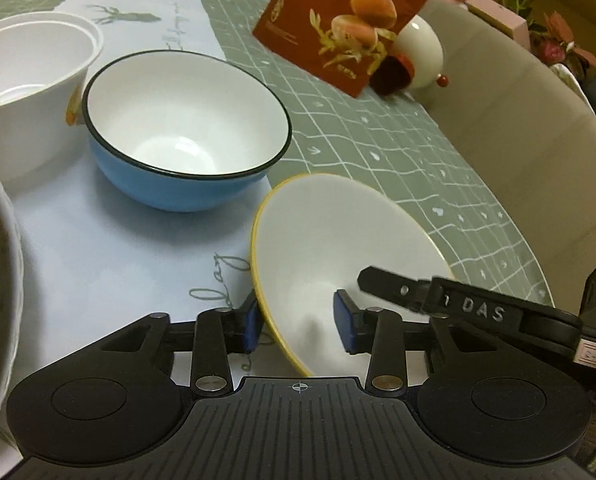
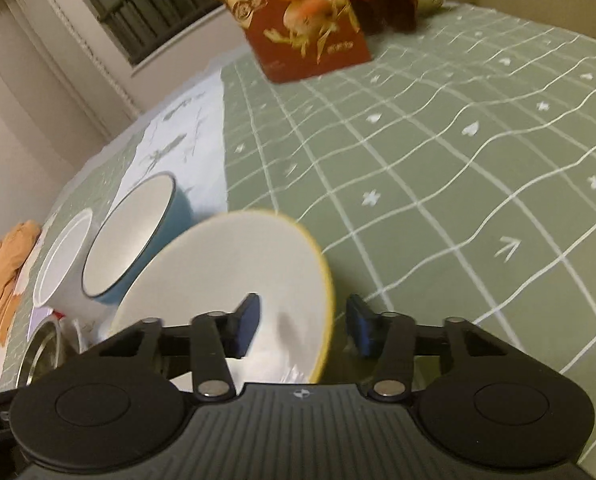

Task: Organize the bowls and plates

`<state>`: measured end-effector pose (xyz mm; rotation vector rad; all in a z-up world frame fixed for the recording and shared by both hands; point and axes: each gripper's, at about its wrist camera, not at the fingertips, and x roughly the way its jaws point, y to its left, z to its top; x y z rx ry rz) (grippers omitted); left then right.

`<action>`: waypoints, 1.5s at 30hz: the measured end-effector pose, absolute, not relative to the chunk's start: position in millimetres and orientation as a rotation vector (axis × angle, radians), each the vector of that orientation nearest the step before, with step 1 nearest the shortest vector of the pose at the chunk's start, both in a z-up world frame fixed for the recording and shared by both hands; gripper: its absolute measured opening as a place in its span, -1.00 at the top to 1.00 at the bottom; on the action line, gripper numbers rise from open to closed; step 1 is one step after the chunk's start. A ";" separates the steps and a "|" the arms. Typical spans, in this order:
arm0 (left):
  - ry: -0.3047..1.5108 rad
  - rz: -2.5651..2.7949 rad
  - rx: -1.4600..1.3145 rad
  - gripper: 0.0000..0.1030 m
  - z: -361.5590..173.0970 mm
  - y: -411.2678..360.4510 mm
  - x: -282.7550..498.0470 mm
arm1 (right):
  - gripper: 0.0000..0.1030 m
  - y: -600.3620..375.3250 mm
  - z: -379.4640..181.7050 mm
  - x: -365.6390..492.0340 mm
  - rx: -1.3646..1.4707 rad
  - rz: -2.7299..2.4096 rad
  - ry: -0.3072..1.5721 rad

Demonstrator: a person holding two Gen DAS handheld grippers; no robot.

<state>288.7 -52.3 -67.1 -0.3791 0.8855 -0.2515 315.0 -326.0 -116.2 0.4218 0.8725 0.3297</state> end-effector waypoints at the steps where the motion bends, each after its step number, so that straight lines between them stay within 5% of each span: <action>1: 0.891 -0.251 -0.377 0.31 -67.9 -50.3 288.9 | 0.21 -322.2 -115.7 313.5 0.420 0.339 0.879; 18: 0.909 -0.177 -0.346 0.37 -53.6 0.9 222.7 | 0.21 -260.5 -105.9 296.8 0.352 0.489 0.906; 45: 1.001 -0.169 -0.355 0.47 -51.8 18.1 230.3 | 0.22 -243.4 -107.1 272.1 0.362 0.432 0.947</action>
